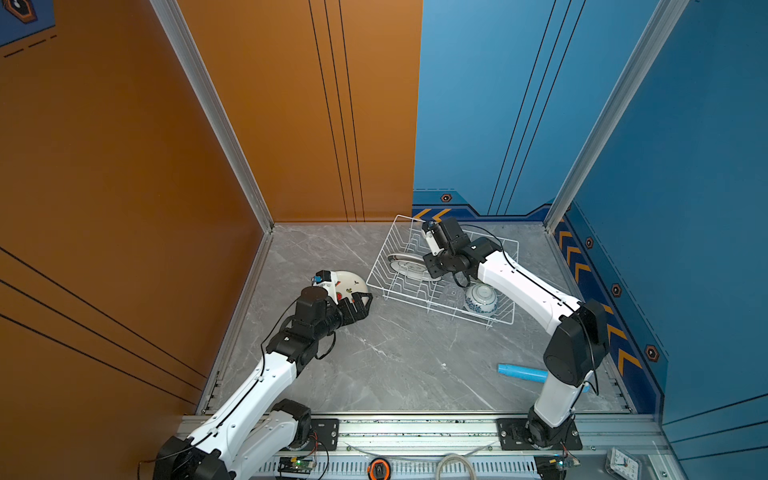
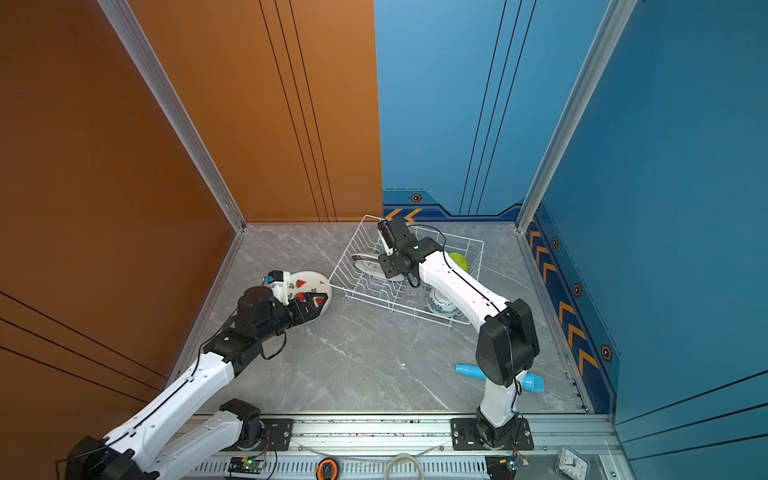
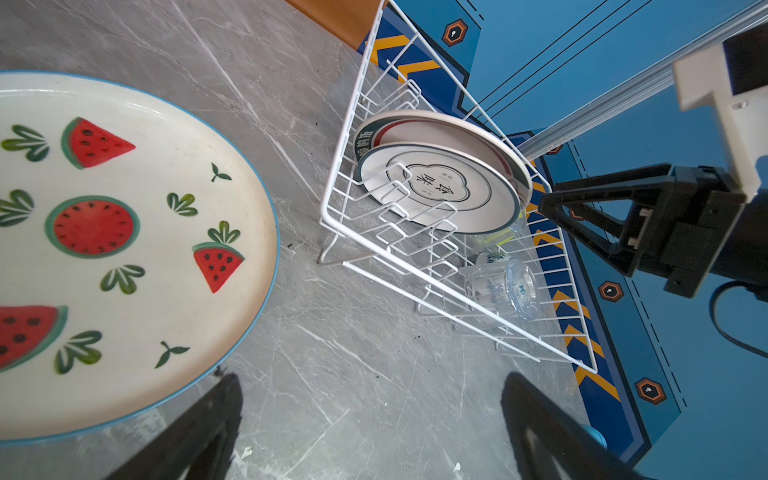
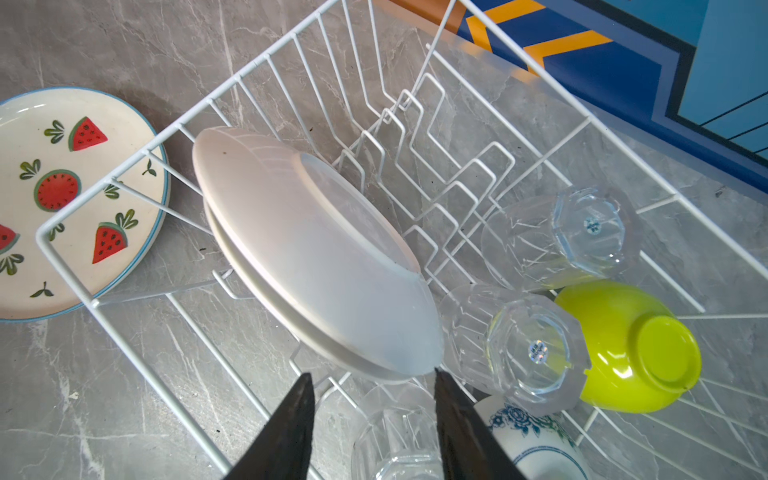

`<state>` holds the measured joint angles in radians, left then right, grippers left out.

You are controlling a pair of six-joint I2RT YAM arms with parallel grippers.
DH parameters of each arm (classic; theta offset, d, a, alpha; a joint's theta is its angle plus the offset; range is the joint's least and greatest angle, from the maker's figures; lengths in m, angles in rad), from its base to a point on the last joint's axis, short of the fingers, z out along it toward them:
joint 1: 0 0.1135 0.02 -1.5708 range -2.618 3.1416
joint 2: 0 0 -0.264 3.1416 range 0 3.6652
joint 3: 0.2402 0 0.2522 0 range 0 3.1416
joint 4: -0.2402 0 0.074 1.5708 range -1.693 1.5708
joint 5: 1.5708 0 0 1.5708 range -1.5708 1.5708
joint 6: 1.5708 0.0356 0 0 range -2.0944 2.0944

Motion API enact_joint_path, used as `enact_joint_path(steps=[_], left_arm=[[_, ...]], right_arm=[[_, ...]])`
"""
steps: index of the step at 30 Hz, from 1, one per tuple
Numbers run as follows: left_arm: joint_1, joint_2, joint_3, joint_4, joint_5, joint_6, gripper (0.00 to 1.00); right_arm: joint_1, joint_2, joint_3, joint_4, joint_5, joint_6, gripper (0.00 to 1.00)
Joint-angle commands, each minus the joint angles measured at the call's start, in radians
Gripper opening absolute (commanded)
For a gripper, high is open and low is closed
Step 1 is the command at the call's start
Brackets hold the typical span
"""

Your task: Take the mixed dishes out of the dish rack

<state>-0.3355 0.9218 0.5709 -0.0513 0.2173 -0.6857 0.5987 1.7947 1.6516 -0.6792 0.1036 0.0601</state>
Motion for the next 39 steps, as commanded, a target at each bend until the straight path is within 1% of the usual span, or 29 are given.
enact_joint_path(steps=[1, 12, 23, 26, 29, 30, 39], left_arm=[[-0.016, -0.003, -0.005, 0.019, 0.009, -0.015, 0.98], [-0.035, 0.012, 0.0, 0.025, -0.001, -0.017, 0.98], [-0.039, 0.023, -0.002, 0.029, -0.007, -0.02, 0.98], [-0.04, 0.019, -0.005, 0.028, -0.006, -0.018, 0.98], [-0.041, 0.012, -0.009, 0.029, -0.015, -0.017, 0.98], [-0.042, 0.008, -0.012, 0.029, -0.019, -0.018, 0.98], [-0.042, 0.002, -0.017, 0.021, -0.033, -0.018, 0.98]], right_arm=[[0.007, -0.034, -0.012, 0.021, 0.004, -0.015, 0.49], [0.012, 0.005, 0.008, 0.021, 0.049, -0.016, 0.49], [0.018, 0.054, 0.019, 0.021, 0.099, -0.041, 0.48], [0.022, 0.075, 0.028, 0.021, 0.12, -0.056, 0.43], [0.029, 0.101, 0.042, 0.021, 0.149, -0.068, 0.34], [0.032, 0.11, 0.05, 0.022, 0.155, -0.07, 0.32], [0.044, 0.171, 0.101, 0.023, 0.173, -0.095, 0.3]])
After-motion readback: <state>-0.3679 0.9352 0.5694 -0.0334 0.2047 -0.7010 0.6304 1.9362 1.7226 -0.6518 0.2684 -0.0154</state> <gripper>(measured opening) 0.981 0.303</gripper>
